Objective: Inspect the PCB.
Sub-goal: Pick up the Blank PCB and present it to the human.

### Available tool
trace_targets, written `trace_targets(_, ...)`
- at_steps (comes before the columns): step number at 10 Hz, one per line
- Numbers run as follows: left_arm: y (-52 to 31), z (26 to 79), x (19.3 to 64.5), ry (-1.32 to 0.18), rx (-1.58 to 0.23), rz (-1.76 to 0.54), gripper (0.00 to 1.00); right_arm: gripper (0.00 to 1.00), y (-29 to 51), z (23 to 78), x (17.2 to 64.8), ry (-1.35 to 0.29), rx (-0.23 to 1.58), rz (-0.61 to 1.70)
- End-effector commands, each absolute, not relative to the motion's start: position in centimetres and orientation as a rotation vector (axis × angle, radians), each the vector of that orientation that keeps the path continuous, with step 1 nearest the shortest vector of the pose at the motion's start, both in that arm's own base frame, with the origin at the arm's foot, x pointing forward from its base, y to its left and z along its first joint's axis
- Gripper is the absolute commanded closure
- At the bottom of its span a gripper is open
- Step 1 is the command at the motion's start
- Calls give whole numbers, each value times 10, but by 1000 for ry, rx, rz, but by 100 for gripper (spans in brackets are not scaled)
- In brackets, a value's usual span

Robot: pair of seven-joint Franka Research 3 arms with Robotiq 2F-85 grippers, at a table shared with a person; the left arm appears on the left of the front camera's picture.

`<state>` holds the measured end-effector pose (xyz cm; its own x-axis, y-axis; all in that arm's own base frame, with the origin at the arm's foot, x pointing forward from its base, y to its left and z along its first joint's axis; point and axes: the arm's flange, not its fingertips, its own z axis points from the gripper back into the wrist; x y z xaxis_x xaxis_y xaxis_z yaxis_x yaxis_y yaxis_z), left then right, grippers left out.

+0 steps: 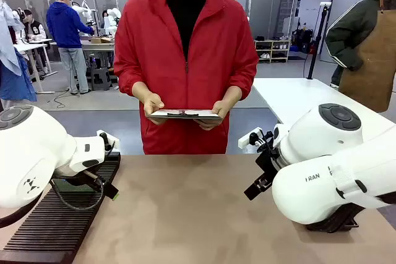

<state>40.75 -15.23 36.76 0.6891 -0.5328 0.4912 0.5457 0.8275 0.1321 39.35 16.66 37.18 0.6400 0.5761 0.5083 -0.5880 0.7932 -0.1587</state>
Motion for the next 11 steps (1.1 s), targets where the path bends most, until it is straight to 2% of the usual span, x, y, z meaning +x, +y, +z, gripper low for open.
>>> trace_targets(1,-152,368,407,-542,-25,-603,0,0,167,372,394,-572,22,664)
trace_targets(10,-153,368,407,-541,-25,-605,0,0,167,372,394,-572,22,664)
trace_targets(11,-153,392,405,-523,-39,-633,0,0,167,372,393,-572,21,666)
